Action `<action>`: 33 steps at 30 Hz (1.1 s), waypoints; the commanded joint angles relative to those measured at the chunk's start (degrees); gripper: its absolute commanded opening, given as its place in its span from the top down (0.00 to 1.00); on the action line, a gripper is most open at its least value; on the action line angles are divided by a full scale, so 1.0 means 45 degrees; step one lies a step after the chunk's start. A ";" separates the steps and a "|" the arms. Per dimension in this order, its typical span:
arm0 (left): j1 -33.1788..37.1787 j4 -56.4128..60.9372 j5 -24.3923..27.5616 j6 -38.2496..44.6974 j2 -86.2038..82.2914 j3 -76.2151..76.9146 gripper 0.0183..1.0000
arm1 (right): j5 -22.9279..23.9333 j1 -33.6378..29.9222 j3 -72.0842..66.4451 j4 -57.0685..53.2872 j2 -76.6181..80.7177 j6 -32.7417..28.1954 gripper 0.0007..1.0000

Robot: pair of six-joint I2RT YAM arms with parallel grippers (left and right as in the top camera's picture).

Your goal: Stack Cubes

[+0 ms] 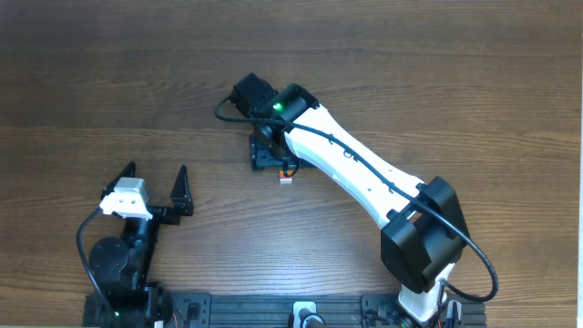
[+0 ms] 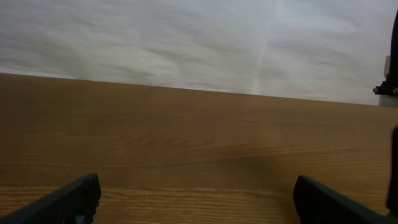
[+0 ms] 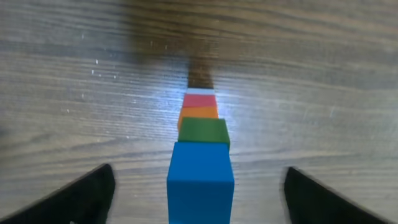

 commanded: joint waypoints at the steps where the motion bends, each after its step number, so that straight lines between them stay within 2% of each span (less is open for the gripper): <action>1: -0.0053 -0.0005 0.0160 0.0189 -0.0053 -0.0058 0.00 | 0.0379 0.0053 0.0253 0.0248 0.0146 0.0000 0.01; 3: -0.0053 -0.0005 0.0160 0.0189 -0.0053 -0.0058 0.00 | 0.0476 0.0000 0.0272 0.0539 0.0010 -0.0165 0.01; 8: -0.0053 -0.0005 0.0160 0.0189 -0.0053 -0.0058 0.00 | 0.0733 -0.0452 0.0486 0.1569 -0.0782 -0.1574 0.01; 15: -0.0053 -0.0005 0.0155 0.0189 -0.0053 -0.0058 0.00 | 0.2152 -0.2540 0.0442 0.2030 -0.2749 -0.3274 0.01; 18: -0.0053 -0.0005 0.0160 0.0189 -0.0053 -0.0058 0.00 | 0.3113 -0.3565 -0.0049 0.2200 -0.3784 -0.4114 0.01; 22: -0.0053 -0.0005 0.0160 0.0194 -0.0053 -0.0058 0.00 | 0.4401 -0.4493 -0.2176 0.3560 -0.5693 -0.4595 0.01; 33: -0.0053 -0.0005 0.0160 0.0189 -0.0053 -0.0058 0.00 | 0.3993 -0.6523 -1.0486 0.9447 -1.2488 -0.6368 0.01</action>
